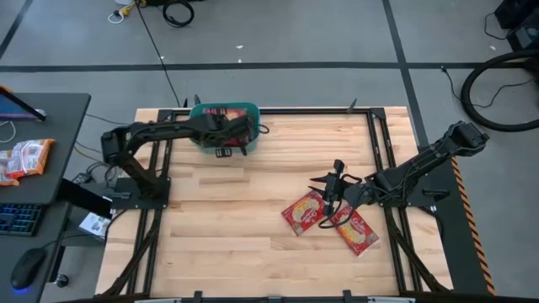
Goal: Sort popcorn bags into baskets
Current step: Put the bottom left red popcorn bag into the green bin, then put the left red popcorn bag into the green bin
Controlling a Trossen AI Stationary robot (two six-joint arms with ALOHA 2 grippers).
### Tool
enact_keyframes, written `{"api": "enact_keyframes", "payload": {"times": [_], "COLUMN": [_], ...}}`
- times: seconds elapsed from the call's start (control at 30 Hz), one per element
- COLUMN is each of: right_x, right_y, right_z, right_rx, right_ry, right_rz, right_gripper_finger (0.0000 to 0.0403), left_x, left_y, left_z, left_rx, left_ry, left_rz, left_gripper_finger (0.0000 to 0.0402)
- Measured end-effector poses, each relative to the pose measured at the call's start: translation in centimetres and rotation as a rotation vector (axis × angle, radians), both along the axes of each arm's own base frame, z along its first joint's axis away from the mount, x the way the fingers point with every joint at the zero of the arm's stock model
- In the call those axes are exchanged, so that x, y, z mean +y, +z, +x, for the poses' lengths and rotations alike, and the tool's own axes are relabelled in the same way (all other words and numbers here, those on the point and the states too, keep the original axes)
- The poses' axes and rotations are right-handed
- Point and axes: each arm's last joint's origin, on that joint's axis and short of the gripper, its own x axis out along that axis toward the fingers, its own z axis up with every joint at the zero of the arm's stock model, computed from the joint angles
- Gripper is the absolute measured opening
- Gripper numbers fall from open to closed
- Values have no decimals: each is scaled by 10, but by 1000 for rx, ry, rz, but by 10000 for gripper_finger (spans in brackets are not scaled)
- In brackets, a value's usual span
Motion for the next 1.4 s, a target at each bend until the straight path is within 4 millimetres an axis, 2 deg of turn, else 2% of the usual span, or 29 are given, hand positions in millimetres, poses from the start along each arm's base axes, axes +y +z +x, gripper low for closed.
{"api": "enact_keyframes", "payload": {"times": [0.23,0.5,0.8,0.93,1.1,1.23,1.4], "right_x": [0,0,0,0,0,0,0], "right_y": [0,0,0,0,-1,-1,0], "right_z": [0,0,0,0,0,0,0], "right_rx": [3,1,2,4,8,8,3], "right_ry": [2,1,3,3,3,2,2], "right_rz": [-4,-1,0,0,-2,-2,0], "right_gripper_finger": [114,114,114,114,114,114,114], "left_x": [23,39,33,24,6,-12,-43], "left_y": [-27,-36,-36,-32,-8,10,15], "left_z": [10,6,11,10,8,11,30], "left_rx": [48,39,-5,35,5,-118,-285], "left_ry": [-1,32,20,-27,-78,-92,-161], "left_rz": [-36,-101,-132,-132,-41,-2,-24], "left_gripper_finger": [18,20,120,147,156,155,155]}}
